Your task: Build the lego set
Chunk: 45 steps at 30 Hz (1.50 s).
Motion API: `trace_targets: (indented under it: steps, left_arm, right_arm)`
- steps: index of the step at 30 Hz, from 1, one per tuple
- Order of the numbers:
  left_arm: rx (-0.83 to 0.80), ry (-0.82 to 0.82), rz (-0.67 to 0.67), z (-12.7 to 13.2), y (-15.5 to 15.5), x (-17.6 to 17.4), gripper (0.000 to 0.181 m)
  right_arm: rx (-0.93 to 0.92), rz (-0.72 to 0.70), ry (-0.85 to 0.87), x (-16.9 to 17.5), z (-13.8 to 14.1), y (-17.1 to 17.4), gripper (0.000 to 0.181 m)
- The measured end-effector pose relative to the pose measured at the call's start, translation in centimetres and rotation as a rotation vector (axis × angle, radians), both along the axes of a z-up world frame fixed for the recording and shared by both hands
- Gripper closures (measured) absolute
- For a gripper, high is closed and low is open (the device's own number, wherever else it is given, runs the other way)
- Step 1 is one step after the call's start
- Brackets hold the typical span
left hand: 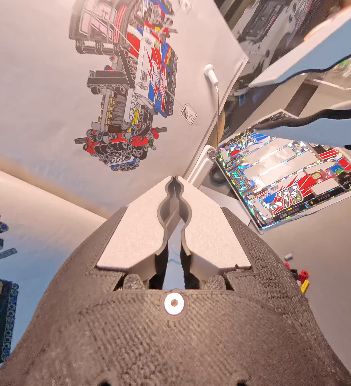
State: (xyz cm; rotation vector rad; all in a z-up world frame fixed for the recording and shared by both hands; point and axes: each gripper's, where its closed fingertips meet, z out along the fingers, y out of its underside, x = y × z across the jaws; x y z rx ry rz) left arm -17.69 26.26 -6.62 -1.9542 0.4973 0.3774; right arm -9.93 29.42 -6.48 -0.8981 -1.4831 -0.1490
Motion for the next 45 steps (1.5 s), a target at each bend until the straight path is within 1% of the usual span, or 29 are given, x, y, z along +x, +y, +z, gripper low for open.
trace_targets:
  steps: [2, 4, 7, 9, 12, 14, 16, 19, 21, 23, 25, 28, 30, 31, 34, 36, 45]
  left_arm:
    - [0.089, -0.065, -0.041, 1.4, -1.0, 1.0, 0.181]
    - [0.204, -0.162, -0.067, 3.4, -2.6, 2.1, 0.179]
    - [0.38, -0.322, -0.092, 6.2, -6.2, 3.5, 0.176]
    - [0.464, -0.432, -0.087, 7.2, -9.1, 4.2, 0.172]
    - [0.558, -0.593, -0.084, 7.7, -14.0, 5.4, 0.167]
    - [0.596, -0.669, -0.074, 7.0, -17.4, 6.1, 0.164]
    - [0.59, -0.693, -0.042, 5.1, -20.2, 6.4, 0.159]
    - [0.547, -0.686, 0.044, 1.5, -23.9, 6.1, 0.15]
    - [0.552, -0.697, 0.097, -0.3, -26.2, 5.8, 0.149]
    - [0.571, -0.653, 0.153, -1.9, -27.8, 5.1, 0.149]
    - [0.57, -0.606, 0.19, -3.2, -28.5, 4.3, 0.15]
    - [0.53, -0.56, 0.174, -3.6, -28.1, 4.0, 0.149]
    - [0.504, -0.516, 0.176, -4.4, -27.8, 3.9, 0.149]
    - [0.493, -0.524, 0.175, -4.8, -27.7, 3.9, 0.149]
    - [0.478, -0.554, 0.175, -5.4, -27.7, 4.0, 0.149]
    - [0.482, -0.545, 0.174, -5.3, -27.7, 4.0, 0.15]
    - [0.465, -0.533, 0.172, -5.6, -27.6, 4.2, 0.149]
  right_arm:
    - [-0.12, 0.043, 0.121, 1.7, 0.4, -1.9, 0.154]
    - [-0.3, 0.09, 0.274, 3.5, 1.2, -3.5, 0.153]
    - [-0.515, 0.136, 0.482, 5.6, 2.8, -4.9, 0.153]
    - [-0.571, 0.181, 0.586, 6.1, 4.5, -5.5, 0.157]
    - [-0.556, 0.213, 0.662, 5.6, 7.1, -5.2, 0.164]
    - [-0.546, 0.239, 0.69, 4.5, 8.8, -4.7, 0.173]
    - [-0.496, 0.261, 0.691, 2.9, 10.4, -3.8, 0.18]
    - [-0.577, 0.316, 0.676, 0.0, 12.0, -1.9, 0.181]
    - [-0.602, 0.348, 0.678, -1.4, 13.3, -0.5, 0.181]
    - [-0.651, 0.345, 0.673, -2.8, 14.0, 1.0, 0.181]
    - [-0.705, 0.326, 0.662, -4.0, 14.5, 2.5, 0.181]
    - [-0.779, 0.279, 0.622, -5.6, 14.3, 4.5, 0.181]
    - [-0.805, 0.277, 0.601, -6.3, 14.3, 5.1, 0.181]
    - [-0.81, 0.273, 0.588, -6.6, 14.3, 5.4, 0.181]
    - [-0.809, 0.27, 0.558, -7.0, 14.2, 5.7, 0.181]
    - [-0.792, 0.27, 0.542, -7.2, 14.0, 5.7, 0.181]
    - [-0.819, 0.28, 0.51, -6.8, 11.2, 5.2, 0.181]
